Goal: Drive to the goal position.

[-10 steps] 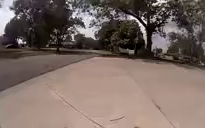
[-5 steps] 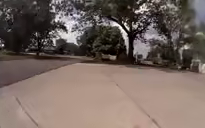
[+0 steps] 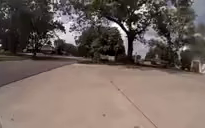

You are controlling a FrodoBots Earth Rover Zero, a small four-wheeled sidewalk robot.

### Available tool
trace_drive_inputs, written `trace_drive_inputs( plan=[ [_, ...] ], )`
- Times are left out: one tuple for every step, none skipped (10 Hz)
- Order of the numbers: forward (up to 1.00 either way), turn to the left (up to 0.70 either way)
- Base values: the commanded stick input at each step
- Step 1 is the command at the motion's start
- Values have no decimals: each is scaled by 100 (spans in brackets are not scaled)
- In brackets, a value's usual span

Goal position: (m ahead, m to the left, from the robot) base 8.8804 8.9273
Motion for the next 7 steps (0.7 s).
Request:
trace_drive_inputs(
  plan=[
    [70,35],
    [70,35],
    [70,35],
    [70,35],
    [70,35],
    [70,35],
    [70,35]
  ],
)
